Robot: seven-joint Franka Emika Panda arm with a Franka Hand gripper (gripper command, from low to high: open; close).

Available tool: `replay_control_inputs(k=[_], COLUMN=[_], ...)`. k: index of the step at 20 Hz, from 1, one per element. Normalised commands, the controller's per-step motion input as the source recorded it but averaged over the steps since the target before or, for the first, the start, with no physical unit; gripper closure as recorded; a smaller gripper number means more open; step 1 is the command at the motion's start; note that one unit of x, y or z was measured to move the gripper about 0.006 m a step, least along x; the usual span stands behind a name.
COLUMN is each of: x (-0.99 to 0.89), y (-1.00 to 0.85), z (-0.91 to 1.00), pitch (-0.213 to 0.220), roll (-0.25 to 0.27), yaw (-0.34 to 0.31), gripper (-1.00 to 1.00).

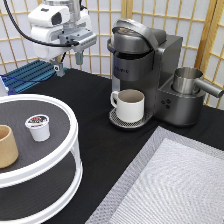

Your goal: Make coffee

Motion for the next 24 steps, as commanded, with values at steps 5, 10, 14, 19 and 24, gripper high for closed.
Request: replay_control_inputs(k=[5,10,14,19,24], x=[0.25,0.19,0.65,0.8,0.9], y=[-0.05,-0.07,-0.32,-0.26,-0.06], z=[0.22,0.15,0.6,0.87,0.8], pitch=[0.058,0.069,0.105,0.082,0.092], roll=[0.005,0.011,0.124,0.177,0.18], yaw=[-0.011,-0.002,0.016,0.026,0.019], gripper=[-1.0,-1.0,-1.0,-1.0,-1.0])
